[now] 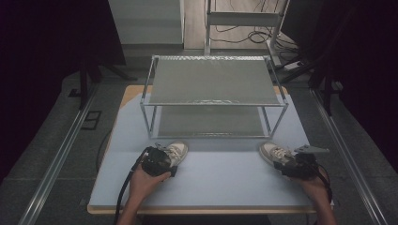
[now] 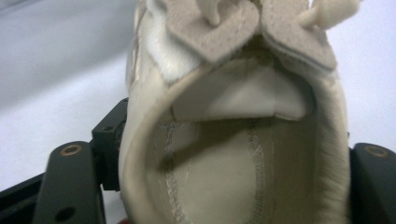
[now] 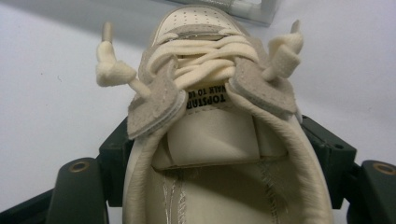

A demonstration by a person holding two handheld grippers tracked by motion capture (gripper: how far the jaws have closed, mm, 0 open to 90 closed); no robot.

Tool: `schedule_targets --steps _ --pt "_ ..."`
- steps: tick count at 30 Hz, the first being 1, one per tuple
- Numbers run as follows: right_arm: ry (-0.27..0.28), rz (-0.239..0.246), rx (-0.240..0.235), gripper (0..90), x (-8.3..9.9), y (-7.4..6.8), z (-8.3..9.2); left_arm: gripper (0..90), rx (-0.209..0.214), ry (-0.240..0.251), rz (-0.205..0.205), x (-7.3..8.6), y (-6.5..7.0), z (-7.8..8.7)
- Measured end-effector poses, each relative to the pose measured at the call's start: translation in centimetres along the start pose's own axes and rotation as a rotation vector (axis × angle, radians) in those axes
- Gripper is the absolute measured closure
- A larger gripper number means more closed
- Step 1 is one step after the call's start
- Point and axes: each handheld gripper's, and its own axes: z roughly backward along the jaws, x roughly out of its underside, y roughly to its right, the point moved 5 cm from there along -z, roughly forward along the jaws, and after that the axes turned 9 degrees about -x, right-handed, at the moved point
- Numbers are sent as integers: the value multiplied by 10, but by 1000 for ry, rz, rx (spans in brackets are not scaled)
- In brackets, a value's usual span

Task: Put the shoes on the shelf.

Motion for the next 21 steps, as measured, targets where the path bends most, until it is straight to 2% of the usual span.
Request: schedule_targets --steps 4,12,14,21 --pt "3 8 20 286 -1 -4 1 290 -9 19 -1 1 -1 2" --pt "31 25 9 287 -7 -17 7 291 5 92 13 -4 -2 16" --pt "37 33 1 287 -9 -21 8 291 -6 110 21 -5 -2 18" --pt "47 35 -22 288 -17 -32 3 291 18 118 18 -7 0 17"
